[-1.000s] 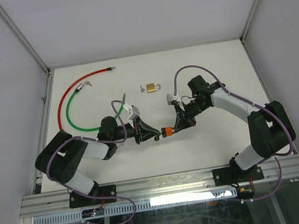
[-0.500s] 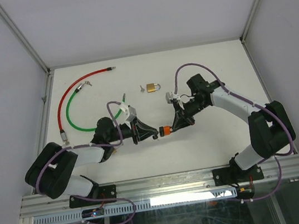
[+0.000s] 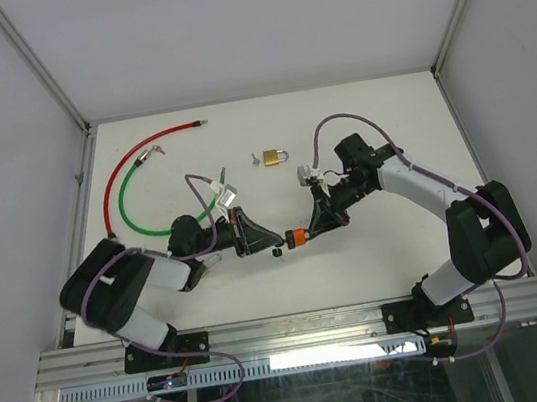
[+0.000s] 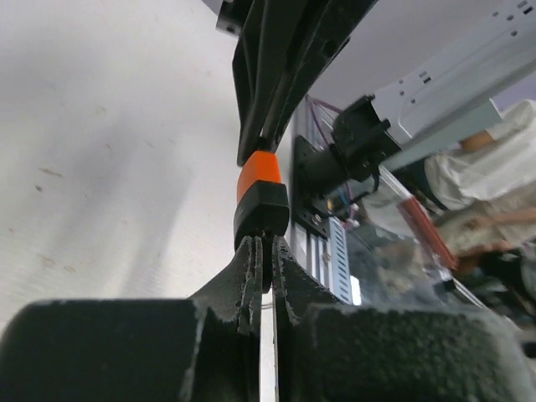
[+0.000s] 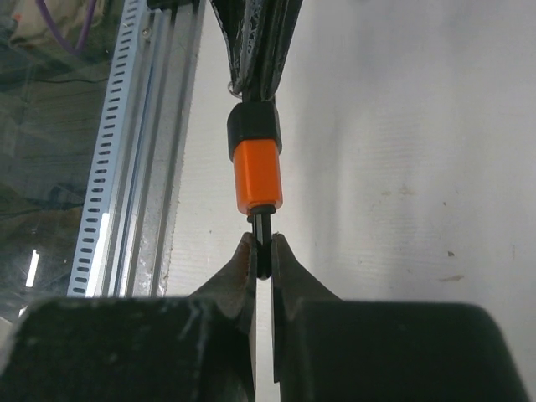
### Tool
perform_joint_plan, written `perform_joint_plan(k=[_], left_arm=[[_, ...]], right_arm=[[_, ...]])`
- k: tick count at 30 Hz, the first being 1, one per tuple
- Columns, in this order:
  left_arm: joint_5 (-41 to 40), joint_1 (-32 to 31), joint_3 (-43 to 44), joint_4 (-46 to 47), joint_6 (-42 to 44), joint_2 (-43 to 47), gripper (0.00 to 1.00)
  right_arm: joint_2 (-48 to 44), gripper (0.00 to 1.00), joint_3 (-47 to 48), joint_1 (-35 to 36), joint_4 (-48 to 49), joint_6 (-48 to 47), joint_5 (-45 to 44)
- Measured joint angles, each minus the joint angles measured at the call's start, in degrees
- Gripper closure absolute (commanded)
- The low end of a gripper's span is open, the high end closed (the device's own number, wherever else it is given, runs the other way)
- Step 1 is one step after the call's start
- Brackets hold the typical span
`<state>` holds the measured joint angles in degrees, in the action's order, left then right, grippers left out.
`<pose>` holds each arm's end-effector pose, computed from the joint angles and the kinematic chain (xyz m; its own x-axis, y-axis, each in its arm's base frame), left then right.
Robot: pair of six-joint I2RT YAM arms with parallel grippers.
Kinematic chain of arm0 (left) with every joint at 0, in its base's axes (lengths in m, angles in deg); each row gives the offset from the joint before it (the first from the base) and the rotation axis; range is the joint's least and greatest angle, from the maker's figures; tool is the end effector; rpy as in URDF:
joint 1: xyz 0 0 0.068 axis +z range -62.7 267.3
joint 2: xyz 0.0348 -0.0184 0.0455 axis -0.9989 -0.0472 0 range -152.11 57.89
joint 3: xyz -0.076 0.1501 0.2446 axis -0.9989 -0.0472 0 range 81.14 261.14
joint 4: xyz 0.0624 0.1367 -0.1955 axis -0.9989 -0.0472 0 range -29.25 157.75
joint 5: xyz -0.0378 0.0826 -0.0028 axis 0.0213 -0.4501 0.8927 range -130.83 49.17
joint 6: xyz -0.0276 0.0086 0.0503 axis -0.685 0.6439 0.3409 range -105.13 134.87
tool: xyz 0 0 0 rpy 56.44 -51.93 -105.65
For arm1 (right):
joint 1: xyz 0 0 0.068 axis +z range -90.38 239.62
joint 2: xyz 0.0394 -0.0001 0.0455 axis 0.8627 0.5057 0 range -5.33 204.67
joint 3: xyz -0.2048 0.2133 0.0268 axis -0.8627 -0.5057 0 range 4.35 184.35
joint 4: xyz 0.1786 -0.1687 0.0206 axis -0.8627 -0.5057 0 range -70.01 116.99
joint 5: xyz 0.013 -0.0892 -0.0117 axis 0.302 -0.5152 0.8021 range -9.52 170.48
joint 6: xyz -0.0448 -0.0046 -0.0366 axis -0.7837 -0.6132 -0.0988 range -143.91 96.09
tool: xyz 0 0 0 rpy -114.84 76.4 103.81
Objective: Lock with the key
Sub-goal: Lock the lock.
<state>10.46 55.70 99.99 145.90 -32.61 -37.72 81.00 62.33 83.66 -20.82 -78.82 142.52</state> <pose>0.2037 -0.1634 0.1941 -0.7173 -0.1000 -0.6896 0.6857 0.0744 -0.7240 0.2169 0.1369 0.2550 -0.1955 -0.5073 -0.8393 -0.9463 -0.1269 0.2972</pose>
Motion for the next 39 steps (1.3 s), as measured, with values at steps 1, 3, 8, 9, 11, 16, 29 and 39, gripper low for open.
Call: perform_joint_plan(k=[1,3,8,9,11,16,29,39], left_arm=[[-2.12,-0.35,-0.81,-4.31,3.85,4.59,1.00],[-8.33,-2.95,-1.20,-14.56,12.52,13.79,1.00],[-25.20,-12.00,-4.17,-28.68,33.55,29.09,1.00],[-26.43,-12.50,-4.98,-28.96,35.63,29.83,1.00],[-28.06,-13.16,-6.19,-28.94,39.17,30.69,1.00],[-27.93,-12.79,-6.21,-29.38,40.65,31.04,1.00],[-9.66,1.66,-3.26,-25.03,16.31,18.75,1.00],[-19.96,1.66,-5.53,-27.65,19.26,31.98,1.00]], right_arm=[[0.00,1.00,0.04,0.11,0.39,-0.02,0.55],[0.00,1.00,0.35,0.11,0.98,-0.09,1.33],[-0.04,1.00,0.63,-0.28,0.72,-0.13,2.25],[-0.04,1.00,0.63,-0.04,0.76,-0.22,2.32],[-0.04,1.00,0.63,0.46,1.25,-0.50,2.23],[-0.04,1.00,0.63,0.50,2.12,-1.27,2.29],[-1.16,1.00,0.42,-1.46,2.29,-1.62,-1.79],[-1.31,1.00,0.42,-5.20,2.64,0.50,-2.93]])
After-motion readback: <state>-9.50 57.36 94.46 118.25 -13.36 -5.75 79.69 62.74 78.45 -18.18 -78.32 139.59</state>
